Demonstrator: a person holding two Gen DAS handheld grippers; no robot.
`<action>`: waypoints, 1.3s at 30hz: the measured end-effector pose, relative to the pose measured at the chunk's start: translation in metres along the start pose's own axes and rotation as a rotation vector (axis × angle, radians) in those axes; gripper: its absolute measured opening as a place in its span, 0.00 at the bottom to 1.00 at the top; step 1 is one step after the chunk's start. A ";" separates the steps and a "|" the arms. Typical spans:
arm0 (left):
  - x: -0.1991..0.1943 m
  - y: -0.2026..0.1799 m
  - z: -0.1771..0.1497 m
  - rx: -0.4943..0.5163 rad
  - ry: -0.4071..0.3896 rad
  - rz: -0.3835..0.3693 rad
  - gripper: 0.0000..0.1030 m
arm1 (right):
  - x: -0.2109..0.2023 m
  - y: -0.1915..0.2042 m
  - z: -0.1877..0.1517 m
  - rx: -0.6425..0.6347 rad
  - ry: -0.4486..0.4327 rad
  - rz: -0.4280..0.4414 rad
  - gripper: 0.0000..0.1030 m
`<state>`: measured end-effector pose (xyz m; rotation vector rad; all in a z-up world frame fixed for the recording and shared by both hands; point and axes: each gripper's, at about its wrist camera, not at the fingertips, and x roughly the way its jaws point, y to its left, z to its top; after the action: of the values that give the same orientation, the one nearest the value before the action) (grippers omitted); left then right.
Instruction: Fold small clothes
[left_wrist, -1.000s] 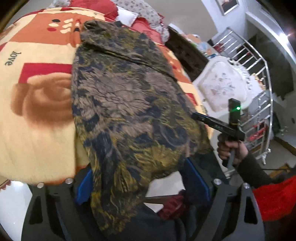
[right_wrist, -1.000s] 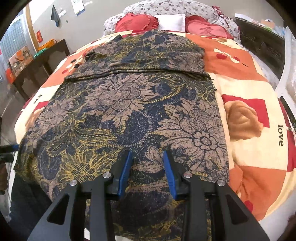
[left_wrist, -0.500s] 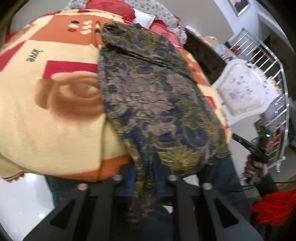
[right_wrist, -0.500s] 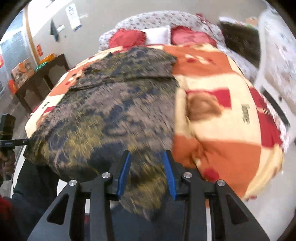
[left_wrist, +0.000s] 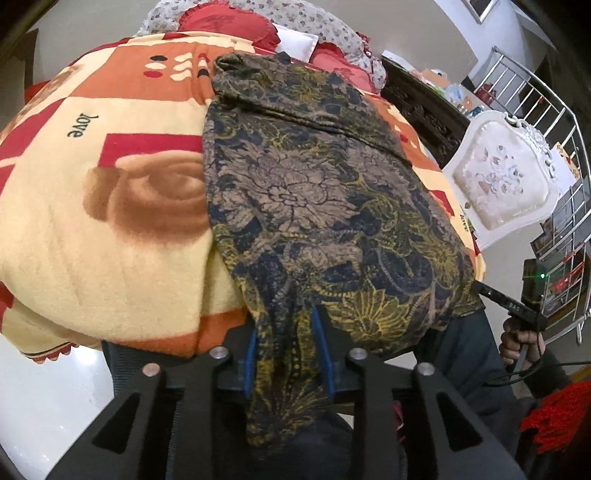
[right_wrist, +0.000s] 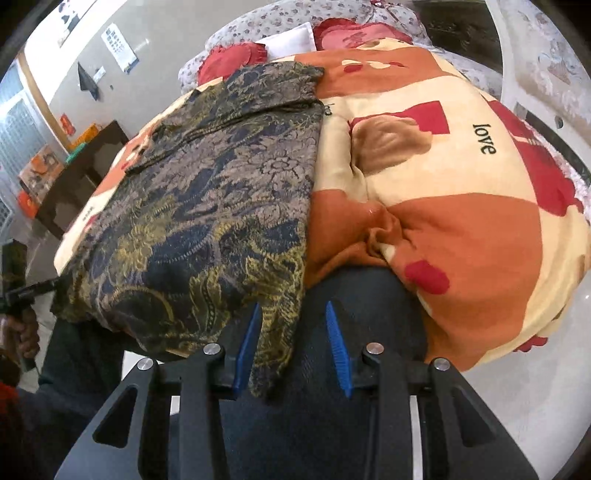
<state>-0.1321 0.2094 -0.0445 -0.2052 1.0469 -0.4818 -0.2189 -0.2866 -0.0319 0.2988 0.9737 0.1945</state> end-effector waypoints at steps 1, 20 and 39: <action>0.000 -0.001 0.000 0.001 0.000 -0.001 0.28 | 0.003 0.001 0.001 -0.008 0.003 0.013 0.37; -0.003 0.003 -0.001 -0.075 0.004 -0.022 0.21 | 0.006 -0.002 -0.007 0.036 0.070 0.195 0.20; -0.129 0.008 0.002 -0.121 -0.301 -0.088 0.03 | -0.142 0.018 0.040 -0.121 -0.298 0.179 0.07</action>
<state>-0.1807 0.2778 0.0536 -0.4197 0.7750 -0.4513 -0.2639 -0.3180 0.1058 0.2947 0.6377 0.3603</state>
